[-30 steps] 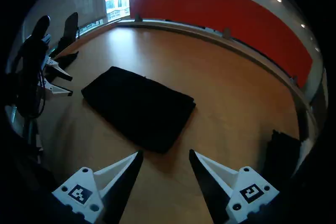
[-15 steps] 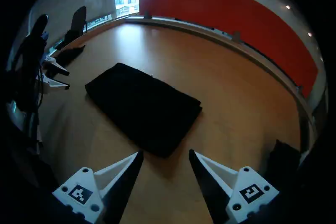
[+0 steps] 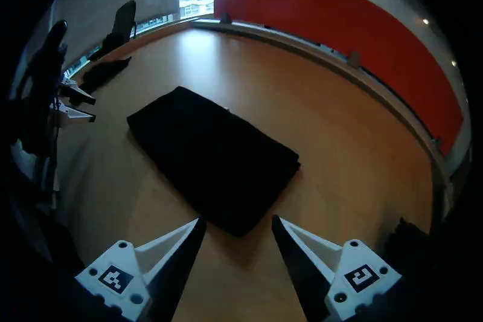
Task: Fold towel
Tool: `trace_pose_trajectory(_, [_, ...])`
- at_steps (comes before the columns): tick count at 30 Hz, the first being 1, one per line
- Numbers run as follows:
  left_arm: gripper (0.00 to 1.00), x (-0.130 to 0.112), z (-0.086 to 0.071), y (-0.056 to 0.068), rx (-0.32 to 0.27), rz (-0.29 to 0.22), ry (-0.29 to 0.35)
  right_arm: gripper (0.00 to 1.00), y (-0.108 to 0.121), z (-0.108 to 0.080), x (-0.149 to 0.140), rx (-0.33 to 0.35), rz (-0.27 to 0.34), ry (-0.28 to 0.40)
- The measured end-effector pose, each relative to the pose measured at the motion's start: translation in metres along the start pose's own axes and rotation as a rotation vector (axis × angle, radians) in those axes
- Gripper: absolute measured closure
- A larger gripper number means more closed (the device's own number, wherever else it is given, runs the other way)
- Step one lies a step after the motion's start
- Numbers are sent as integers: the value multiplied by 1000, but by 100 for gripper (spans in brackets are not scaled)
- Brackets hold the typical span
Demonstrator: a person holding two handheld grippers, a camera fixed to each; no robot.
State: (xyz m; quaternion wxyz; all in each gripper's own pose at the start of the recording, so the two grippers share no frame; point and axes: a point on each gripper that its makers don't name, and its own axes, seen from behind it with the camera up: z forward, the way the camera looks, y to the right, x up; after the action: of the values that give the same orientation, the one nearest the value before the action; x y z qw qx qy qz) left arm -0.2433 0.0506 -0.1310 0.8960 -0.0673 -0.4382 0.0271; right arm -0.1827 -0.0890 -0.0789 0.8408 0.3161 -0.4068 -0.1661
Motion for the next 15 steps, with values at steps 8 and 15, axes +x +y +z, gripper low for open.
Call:
trace_pose_trajectory(8, [7,-9,-8,-8,13,-36,11,16,-1,3,-1,12,-17,-15])
trace_pose_trajectory(15, [7,-17,-13,-10,20,-44,30,18,-4,7,-3,22,-33,-24])
